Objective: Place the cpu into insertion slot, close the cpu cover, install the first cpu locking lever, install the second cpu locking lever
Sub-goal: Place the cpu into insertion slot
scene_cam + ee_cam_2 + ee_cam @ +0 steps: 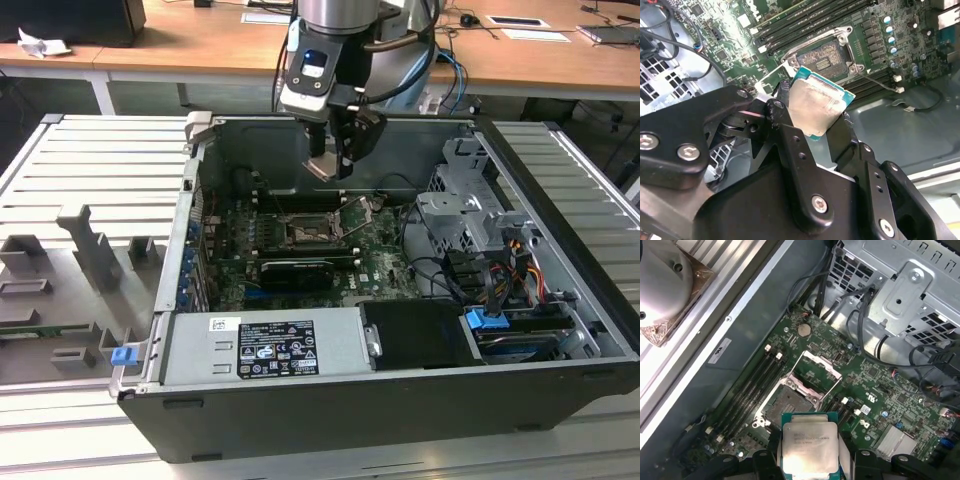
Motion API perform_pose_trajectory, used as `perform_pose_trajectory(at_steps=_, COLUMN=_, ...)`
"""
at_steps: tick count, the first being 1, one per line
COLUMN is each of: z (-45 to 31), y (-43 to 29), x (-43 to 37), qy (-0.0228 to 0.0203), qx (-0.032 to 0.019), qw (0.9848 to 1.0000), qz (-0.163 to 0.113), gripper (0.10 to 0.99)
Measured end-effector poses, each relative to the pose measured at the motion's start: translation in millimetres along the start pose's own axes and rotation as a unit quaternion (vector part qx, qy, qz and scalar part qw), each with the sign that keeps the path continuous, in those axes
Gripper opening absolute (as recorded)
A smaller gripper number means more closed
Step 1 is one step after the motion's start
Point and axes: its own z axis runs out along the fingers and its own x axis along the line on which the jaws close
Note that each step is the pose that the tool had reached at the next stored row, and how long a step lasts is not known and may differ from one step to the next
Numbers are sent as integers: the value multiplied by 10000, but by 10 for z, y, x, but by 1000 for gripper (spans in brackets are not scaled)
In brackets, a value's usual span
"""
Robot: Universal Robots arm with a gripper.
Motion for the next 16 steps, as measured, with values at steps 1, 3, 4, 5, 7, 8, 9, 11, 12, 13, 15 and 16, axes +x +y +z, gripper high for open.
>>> perform_pose_trajectory(at_steps=1, z=4, y=0, x=0, qy=-7, qx=-2, qw=10000, qz=93, gripper=537)
perform_pose_trajectory(at_steps=3, z=10, y=-1, x=0, qy=-17, qx=-3, qw=9998, qz=209, gripper=537)
perform_pose_trajectory(at_steps=4, z=13, y=-1, x=0, qy=-22, qx=-4, qw=9996, qz=280, gripper=537)
perform_pose_trajectory(at_steps=5, z=21, y=-2, x=0, qy=-28, qx=-6, qw=9994, qz=354, gripper=537)
perform_pose_trajectory(at_steps=7, z=34, y=-3, x=0, qy=-30, qx=-6, qw=9993, qz=377, gripper=537)
perform_pose_trajectory(at_steps=8, z=46, y=-4, x=-1, qy=-32, qx=-6, qw=9992, qz=402, gripper=537)
perform_pose_trajectory(at_steps=9, z=56, y=-5, x=-1, qy=-38, qx=-7, qw=9988, qz=480, gripper=537)
perform_pose_trajectory(at_steps=11, z=65, y=-5, x=-1, qy=-50, qx=-9, qw=9980, qz=623, gripper=537)
perform_pose_trajectory(at_steps=12, z=71, y=-6, x=-1, qy=-56, qx=-11, qw=9975, qz=700, gripper=537)
perform_pose_trajectory(at_steps=13, z=79, y=-7, x=-1, qy=-61, qx=-12, qw=9970, qz=773, gripper=537)
perform_pose_trajectory(at_steps=15, z=93, y=-8, x=-1, qy=-78, qx=-15, qw=9952, qz=980, gripper=537)
perform_pose_trajectory(at_steps=16, z=100, y=-8, x=-1, qy=-85, qx=-17, qw=9943, qz=1067, gripper=537)
